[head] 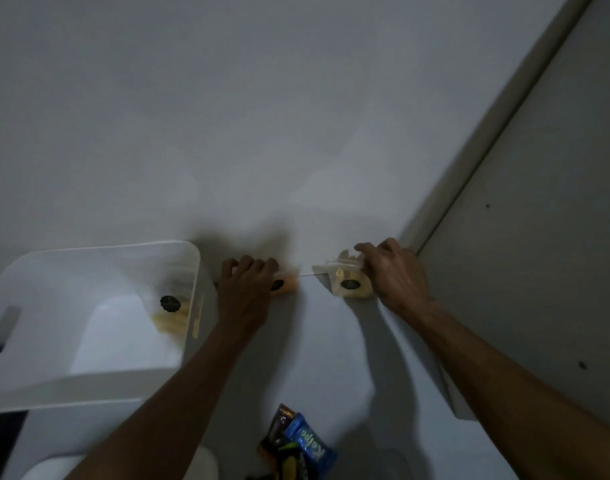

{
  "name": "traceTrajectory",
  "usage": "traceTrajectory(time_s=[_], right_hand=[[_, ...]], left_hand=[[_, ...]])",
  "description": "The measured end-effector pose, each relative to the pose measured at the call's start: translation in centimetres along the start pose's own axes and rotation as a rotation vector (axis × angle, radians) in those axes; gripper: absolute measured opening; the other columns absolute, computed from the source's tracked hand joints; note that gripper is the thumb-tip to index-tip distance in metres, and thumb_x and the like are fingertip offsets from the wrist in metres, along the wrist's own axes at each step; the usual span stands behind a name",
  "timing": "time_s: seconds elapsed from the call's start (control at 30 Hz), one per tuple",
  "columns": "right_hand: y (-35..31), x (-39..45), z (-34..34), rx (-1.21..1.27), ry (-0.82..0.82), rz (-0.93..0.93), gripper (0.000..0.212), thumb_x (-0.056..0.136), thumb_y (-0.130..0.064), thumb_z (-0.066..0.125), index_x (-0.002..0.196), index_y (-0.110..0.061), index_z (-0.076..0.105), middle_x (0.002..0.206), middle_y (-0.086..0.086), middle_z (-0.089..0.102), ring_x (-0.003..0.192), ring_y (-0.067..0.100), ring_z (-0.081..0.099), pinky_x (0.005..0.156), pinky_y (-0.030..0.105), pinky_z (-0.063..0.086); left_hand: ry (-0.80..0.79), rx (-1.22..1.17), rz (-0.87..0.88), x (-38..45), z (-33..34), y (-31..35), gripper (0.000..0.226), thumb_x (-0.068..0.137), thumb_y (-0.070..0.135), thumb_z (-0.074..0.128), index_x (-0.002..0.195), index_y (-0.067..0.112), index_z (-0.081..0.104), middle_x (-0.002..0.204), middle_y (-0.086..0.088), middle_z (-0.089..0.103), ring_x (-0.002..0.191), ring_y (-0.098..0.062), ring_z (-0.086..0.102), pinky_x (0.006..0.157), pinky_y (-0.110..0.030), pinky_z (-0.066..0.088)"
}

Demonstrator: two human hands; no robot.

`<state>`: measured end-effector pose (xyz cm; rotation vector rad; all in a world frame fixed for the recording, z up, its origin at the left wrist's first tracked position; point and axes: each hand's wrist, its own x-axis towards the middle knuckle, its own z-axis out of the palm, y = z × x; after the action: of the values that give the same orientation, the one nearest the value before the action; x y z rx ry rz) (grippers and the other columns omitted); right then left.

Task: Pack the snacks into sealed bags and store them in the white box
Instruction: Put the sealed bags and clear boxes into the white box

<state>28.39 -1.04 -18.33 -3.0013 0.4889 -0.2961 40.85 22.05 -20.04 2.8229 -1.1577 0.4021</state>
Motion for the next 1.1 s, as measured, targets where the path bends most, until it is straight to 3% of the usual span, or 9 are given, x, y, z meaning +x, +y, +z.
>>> traceTrajectory(time_s=[0.17, 0.3, 0.43, 0.53, 0.67, 0.73, 0.9, 1.1], right_hand=[[-1.9, -0.1, -3.1, -0.080, -0.120, -0.050, 0.020, 0.095, -0.027, 0.057, 0.106, -0.018, 0.071, 0.103, 0.004, 0.069, 0.108, 0.028, 0.051, 0.071, 0.034, 0.035], [-4.8, 0.8, -7.8, -0.063, -0.105, -0.053, 0.017, 0.094, -0.031, 0.059, 0.099, -0.019, 0.071, 0.098, 0.002, 0.069, 0.106, 0.025, 0.050, 0.066, 0.033, 0.033], [-9.6, 2.4, -14.7, 0.010, -0.114, -0.060, 0.017, 0.087, -0.042, 0.069, 0.094, -0.027, 0.071, 0.097, 0.001, 0.062, 0.101, 0.021, 0.051, 0.065, 0.034, 0.041], [-14.5, 3.5, -19.7, 0.137, -0.127, -0.093, 0.016, 0.084, -0.043, 0.072, 0.090, -0.028, 0.072, 0.095, 0.001, 0.062, 0.086, 0.019, 0.059, 0.068, 0.037, 0.051], [-22.1, 3.8, -23.6, 0.271, -0.103, -0.188, 0.015, 0.088, -0.033, 0.071, 0.092, -0.019, 0.073, 0.085, -0.004, 0.065, 0.075, 0.011, 0.060, 0.061, 0.019, 0.041], [-25.4, 3.7, -23.7, 0.299, -0.094, -0.213, 0.015, 0.088, -0.033, 0.071, 0.093, -0.019, 0.073, 0.085, -0.005, 0.066, 0.075, 0.009, 0.060, 0.062, 0.019, 0.041], [-32.1, 3.2, -17.7, 0.297, -0.186, -0.187, 0.006, 0.086, -0.030, 0.073, 0.091, -0.026, 0.074, 0.093, -0.003, 0.070, 0.078, 0.012, 0.066, 0.075, 0.034, 0.058], [-35.1, 0.8, -9.4, 0.113, -0.258, -0.183, 0.014, 0.091, -0.035, 0.064, 0.102, -0.030, 0.072, 0.101, 0.001, 0.059, 0.097, 0.019, 0.046, 0.078, 0.036, 0.041]], left_hand=[[-0.184, -0.032, -0.023, 0.0, -3.0, -0.6, 0.039, 0.064, 0.026, 0.082, 0.099, 0.015, 0.069, 0.085, -0.005, 0.070, 0.089, -0.030, 0.061, 0.081, -0.040, 0.038], [-0.069, -0.004, 0.025, 0.3, -7.4, -2.2, 0.003, 0.078, 0.019, 0.071, 0.080, 0.018, 0.071, 0.076, -0.003, 0.066, 0.081, -0.029, 0.058, 0.075, -0.038, 0.038], [-0.060, -0.014, -0.026, 1.3, -14.6, -5.5, 0.017, 0.095, 0.029, 0.056, 0.096, 0.021, 0.071, 0.095, -0.001, 0.067, 0.099, -0.025, 0.055, 0.084, -0.040, 0.035], [-0.003, -0.144, -0.088, 1.3, -19.5, -10.0, 0.011, 0.093, 0.027, 0.062, 0.093, 0.023, 0.073, 0.095, 0.001, 0.070, 0.098, -0.023, 0.056, 0.085, -0.041, 0.035], [-0.024, -0.281, -0.159, 0.4, -23.2, -17.0, 0.007, 0.090, 0.023, 0.068, 0.090, 0.023, 0.075, 0.099, 0.001, 0.074, 0.102, -0.024, 0.061, 0.092, -0.042, 0.036], [-0.054, -0.299, -0.191, 0.0, -23.9, -19.5, 0.007, 0.090, 0.025, 0.069, 0.090, 0.022, 0.075, 0.099, 0.001, 0.074, 0.100, -0.024, 0.063, 0.095, -0.043, 0.038], [-0.183, -0.325, -0.202, -1.7, -22.5, -23.8, 0.003, 0.086, 0.024, 0.074, 0.088, 0.024, 0.076, 0.095, 0.003, 0.075, 0.088, -0.018, 0.065, 0.095, -0.042, 0.045], [-0.262, -0.349, -0.149, -4.1, -17.4, -24.0, 0.006, 0.085, 0.028, 0.074, 0.089, 0.025, 0.077, 0.093, 0.005, 0.074, 0.092, -0.018, 0.064, 0.092, -0.043, 0.049]])
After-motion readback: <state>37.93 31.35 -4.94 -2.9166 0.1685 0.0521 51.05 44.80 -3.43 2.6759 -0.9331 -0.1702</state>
